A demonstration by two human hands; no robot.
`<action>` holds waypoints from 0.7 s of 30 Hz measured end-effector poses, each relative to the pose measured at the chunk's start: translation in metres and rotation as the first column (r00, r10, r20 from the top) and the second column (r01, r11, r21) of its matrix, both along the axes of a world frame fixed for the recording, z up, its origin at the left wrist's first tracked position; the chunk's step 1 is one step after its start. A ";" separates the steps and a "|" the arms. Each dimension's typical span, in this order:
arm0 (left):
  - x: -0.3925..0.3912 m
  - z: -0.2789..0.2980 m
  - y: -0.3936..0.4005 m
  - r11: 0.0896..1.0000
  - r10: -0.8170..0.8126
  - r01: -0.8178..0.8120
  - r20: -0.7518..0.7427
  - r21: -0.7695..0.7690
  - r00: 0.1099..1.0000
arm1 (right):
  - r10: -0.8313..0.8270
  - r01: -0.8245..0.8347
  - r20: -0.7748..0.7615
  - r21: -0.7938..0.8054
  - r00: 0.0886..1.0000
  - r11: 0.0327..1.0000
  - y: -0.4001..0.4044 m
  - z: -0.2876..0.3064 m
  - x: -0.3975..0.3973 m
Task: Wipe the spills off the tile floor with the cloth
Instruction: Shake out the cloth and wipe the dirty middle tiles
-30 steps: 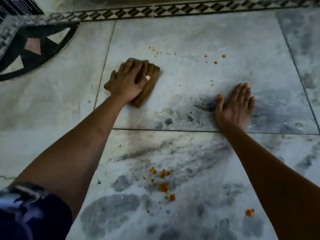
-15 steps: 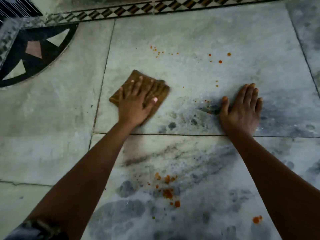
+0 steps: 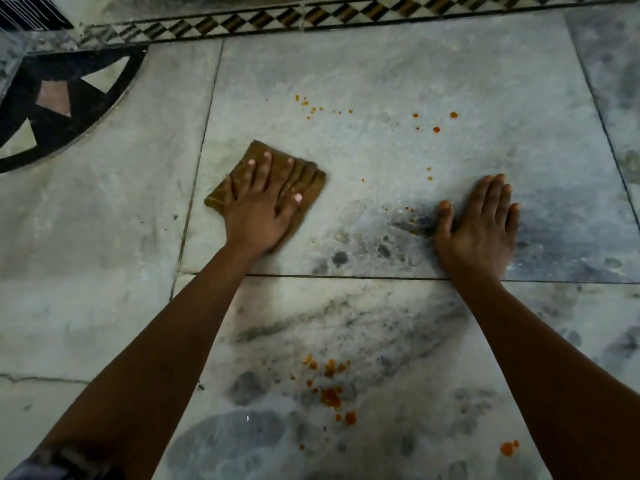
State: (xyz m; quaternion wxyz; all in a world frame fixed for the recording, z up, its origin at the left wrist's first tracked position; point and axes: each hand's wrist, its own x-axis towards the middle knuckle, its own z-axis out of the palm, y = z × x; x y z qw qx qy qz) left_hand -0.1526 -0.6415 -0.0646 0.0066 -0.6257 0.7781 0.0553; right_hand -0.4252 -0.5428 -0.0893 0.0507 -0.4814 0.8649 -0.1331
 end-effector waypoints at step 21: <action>-0.049 -0.001 -0.056 0.999 0.022 -0.020 -0.062 0.038 0.998 | -0.021 0.021 -0.031 0.007 0.999 1.000 -0.001 0.000 0.002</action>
